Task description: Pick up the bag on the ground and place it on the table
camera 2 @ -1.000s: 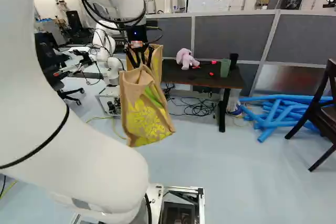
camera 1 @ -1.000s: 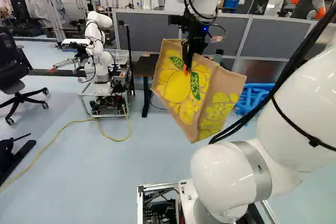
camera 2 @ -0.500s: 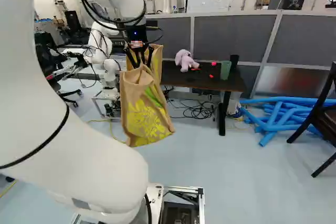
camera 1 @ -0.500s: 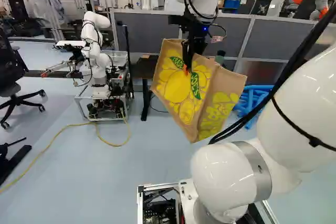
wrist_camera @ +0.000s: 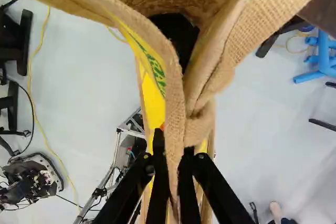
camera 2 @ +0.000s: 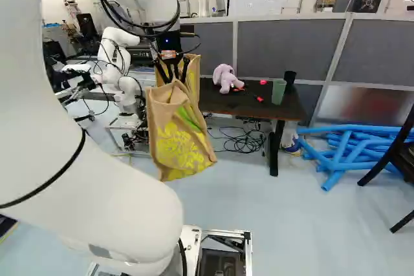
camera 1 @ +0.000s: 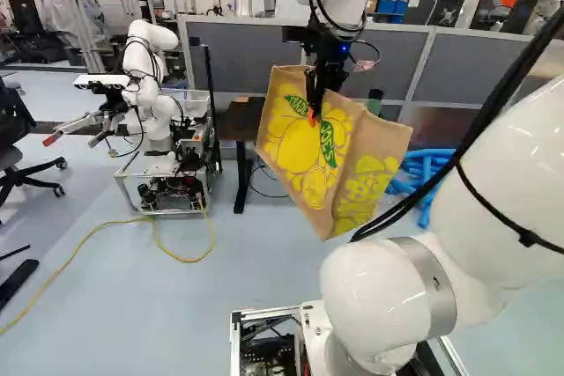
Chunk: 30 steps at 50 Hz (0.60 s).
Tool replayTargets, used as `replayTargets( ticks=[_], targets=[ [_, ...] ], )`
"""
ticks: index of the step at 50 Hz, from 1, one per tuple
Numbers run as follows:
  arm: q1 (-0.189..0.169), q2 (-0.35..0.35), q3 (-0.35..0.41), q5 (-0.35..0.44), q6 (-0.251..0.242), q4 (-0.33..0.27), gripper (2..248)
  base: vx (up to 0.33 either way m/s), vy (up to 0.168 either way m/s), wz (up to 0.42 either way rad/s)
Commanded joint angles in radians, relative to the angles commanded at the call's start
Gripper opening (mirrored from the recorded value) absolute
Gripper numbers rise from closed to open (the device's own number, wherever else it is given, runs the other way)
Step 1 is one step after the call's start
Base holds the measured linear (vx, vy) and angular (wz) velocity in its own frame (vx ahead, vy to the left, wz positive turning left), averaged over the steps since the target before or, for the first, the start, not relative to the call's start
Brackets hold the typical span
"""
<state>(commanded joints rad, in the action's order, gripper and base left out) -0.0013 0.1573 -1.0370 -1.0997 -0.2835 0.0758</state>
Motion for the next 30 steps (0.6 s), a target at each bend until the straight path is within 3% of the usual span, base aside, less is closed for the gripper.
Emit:
replayTargets(
  ticks=[30],
  targets=[
    [0.000,0.000,0.000,0.000,0.000,0.000,21,0.212,0.001,-0.010]
  ],
)
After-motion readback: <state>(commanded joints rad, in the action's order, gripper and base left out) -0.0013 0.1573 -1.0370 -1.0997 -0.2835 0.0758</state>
